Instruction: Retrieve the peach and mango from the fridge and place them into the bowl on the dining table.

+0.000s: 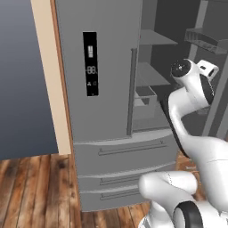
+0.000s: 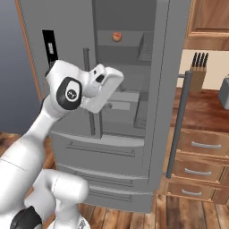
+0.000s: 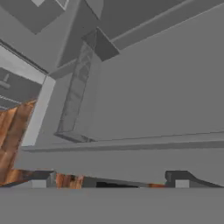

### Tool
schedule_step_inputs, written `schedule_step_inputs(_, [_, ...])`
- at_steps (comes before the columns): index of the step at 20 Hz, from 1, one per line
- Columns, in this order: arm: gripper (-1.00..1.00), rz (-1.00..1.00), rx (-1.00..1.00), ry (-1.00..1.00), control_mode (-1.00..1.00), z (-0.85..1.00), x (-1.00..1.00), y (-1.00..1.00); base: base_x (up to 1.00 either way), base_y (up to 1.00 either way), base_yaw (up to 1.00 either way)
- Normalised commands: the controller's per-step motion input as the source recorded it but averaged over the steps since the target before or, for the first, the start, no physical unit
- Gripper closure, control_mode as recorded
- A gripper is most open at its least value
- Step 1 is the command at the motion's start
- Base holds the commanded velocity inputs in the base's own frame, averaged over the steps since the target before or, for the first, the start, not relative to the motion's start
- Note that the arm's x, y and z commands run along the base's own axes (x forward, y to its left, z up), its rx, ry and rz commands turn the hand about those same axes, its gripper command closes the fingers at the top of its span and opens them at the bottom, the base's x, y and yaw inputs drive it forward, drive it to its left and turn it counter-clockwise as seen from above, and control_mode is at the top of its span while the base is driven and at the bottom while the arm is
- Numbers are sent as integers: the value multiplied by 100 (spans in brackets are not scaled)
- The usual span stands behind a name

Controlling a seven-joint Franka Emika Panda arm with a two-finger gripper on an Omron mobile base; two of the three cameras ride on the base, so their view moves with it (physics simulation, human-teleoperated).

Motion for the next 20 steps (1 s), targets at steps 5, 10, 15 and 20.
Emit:
schedule_step_inputs(5, [-100, -21, 61, -71, -100, -1, -21, 80, 0, 0, 0])
schedule_step_inputs(10, [-100, -16, 73, -67, -100, 0, -12, 72, 0, 0, 0])
schedule_step_inputs(15, [-100, 1, 59, -29, -100, 0, -11, 64, 0, 0, 0])
schedule_step_inputs(20, [-100, 20, 36, -1, -100, 1, -1, 56, 0, 0, 0])
